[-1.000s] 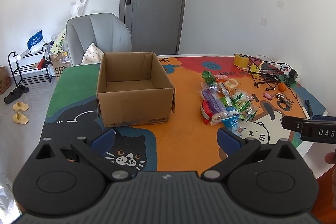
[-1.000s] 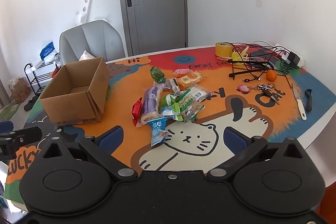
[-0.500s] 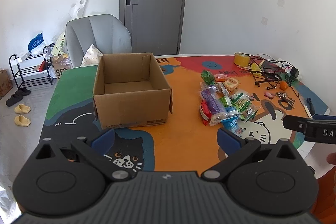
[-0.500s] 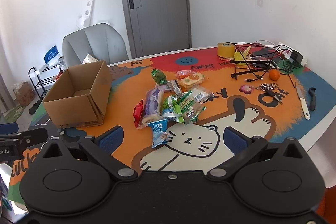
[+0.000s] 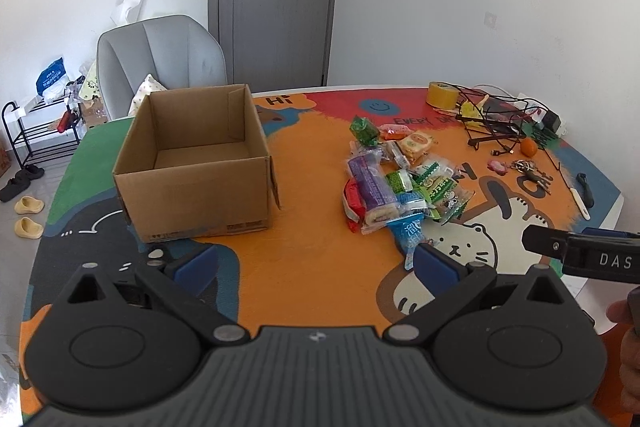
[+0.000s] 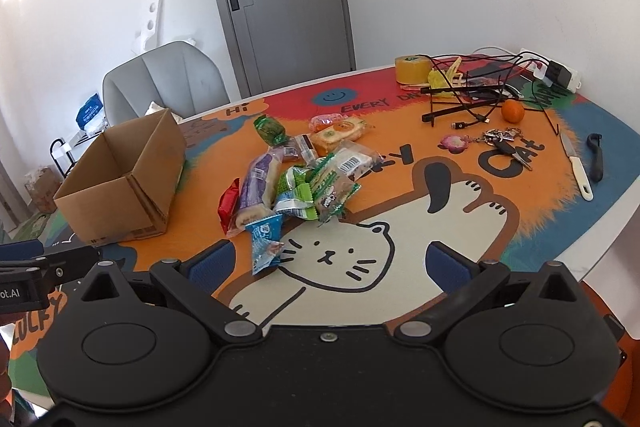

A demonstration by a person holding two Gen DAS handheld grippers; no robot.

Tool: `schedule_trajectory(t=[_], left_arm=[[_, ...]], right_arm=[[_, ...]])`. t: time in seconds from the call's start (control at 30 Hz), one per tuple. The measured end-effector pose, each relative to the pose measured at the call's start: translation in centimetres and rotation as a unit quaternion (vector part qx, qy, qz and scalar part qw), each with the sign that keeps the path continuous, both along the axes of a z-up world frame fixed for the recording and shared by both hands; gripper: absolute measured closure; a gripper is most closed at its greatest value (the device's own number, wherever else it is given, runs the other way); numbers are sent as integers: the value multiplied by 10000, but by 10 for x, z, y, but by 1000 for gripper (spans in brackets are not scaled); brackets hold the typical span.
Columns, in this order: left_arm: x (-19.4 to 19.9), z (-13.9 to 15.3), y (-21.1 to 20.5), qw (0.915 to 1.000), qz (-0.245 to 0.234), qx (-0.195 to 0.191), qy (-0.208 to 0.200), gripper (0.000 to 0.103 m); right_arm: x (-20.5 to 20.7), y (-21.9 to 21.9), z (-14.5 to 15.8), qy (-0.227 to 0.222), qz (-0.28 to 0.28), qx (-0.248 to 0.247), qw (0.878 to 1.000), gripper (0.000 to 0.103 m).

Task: Organize snacks
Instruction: 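Grasp the blue snack bag with the left tool while the right tool grasps a green packet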

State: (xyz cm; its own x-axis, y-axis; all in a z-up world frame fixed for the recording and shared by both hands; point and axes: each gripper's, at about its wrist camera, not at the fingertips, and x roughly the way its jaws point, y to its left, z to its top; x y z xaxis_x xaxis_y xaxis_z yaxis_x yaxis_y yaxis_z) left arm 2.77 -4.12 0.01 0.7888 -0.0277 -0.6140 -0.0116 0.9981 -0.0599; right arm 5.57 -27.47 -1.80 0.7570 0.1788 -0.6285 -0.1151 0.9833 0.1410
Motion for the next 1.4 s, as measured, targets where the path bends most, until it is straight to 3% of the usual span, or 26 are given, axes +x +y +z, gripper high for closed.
schedule_trajectory(t=[0.43,0.73,0.93,1.27,1.37,1.4], left_arm=[[49,-21,-36,9991,-312,-291,86,1],[80,-44,-46,9982,-200,-504,256,5],[102,-63,-49,9951,-156,-759,616,22],[130,-91,-63,9898,-286,-903,1069,41],[133,-91,-70,9922,-337,-719,957,47],[133,-92,-72,9931,-347,-634,928,56]], right_arm=[[24,-42,-22,-35,-53,700,9975,0],[46,-46,-41,-68,103,813,9966,0],[61,-50,-57,-30,123,1048,9944,0],[85,-50,-74,87,-3,1119,9937,0],[90,-48,-77,66,-78,1177,9930,1],[93,-48,-78,88,-95,1255,9920,2]])
